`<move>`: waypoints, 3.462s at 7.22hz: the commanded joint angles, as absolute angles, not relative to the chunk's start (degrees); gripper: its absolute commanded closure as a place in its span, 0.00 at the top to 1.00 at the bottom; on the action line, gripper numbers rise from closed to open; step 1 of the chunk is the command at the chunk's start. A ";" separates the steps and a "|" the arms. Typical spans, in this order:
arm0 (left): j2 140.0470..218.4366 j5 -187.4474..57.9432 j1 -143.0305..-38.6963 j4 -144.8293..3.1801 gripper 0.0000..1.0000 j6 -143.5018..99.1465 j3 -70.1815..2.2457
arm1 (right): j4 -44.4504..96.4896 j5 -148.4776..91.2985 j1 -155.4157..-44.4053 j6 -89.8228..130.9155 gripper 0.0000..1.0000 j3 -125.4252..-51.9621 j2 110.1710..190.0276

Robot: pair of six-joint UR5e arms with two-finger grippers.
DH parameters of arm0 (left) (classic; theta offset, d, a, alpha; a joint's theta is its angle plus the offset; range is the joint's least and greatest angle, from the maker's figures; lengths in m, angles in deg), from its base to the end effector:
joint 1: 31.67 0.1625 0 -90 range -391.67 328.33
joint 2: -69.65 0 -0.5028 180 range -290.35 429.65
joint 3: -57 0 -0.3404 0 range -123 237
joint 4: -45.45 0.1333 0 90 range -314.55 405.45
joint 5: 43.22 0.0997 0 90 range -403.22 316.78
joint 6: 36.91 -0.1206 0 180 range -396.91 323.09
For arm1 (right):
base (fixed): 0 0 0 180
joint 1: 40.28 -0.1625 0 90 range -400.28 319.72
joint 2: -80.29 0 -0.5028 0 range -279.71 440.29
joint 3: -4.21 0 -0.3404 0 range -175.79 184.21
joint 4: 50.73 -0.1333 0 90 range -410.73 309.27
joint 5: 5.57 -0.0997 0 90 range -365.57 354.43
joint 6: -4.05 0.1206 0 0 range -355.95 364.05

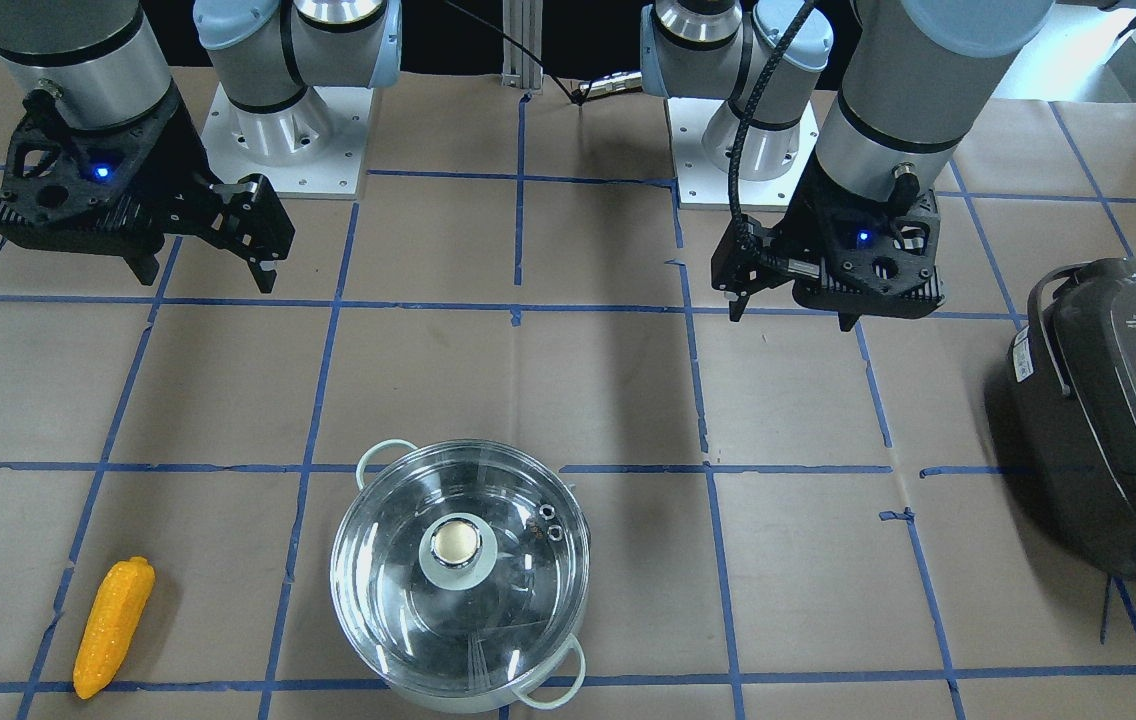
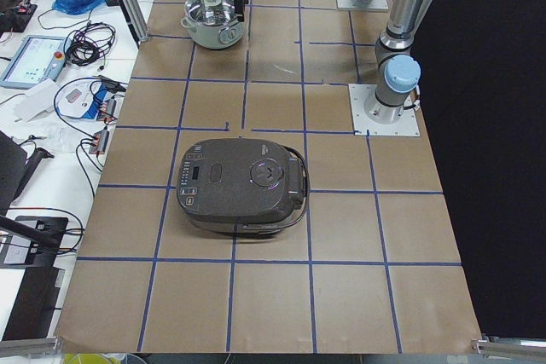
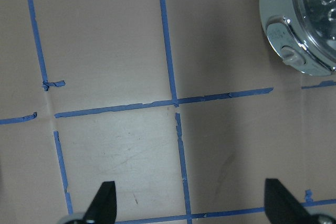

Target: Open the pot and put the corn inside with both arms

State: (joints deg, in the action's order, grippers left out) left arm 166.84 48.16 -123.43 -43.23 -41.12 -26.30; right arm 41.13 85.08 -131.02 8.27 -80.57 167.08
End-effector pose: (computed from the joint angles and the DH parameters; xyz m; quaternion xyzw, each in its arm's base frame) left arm -0.1458 -0.5005 0.5393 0.0520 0.9985 -0.0070 0.0122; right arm 0.1381 -0.4742 0.5629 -0.0305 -0.9989 0.0340 0.0042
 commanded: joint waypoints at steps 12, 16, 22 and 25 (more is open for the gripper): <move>196.54 46.17 -143.19 -43.14 1.00 -18.02 6.27 | 66.31 84.78 -117.89 1.50 1.00 -81.65 141.67; 200.95 44.50 -143.38 -39.18 1.00 -16.34 6.11 | 73.90 84.88 -117.01 -0.96 1.00 -78.14 132.24; 202.71 44.58 -143.38 -37.69 1.00 -16.34 6.02 | 74.17 84.87 -117.01 -1.23 0.71 -78.76 130.65; 202.89 44.58 -143.38 -37.34 0.54 -17.31 5.85 | 73.38 84.78 -117.01 -1.23 0.41 -78.14 131.00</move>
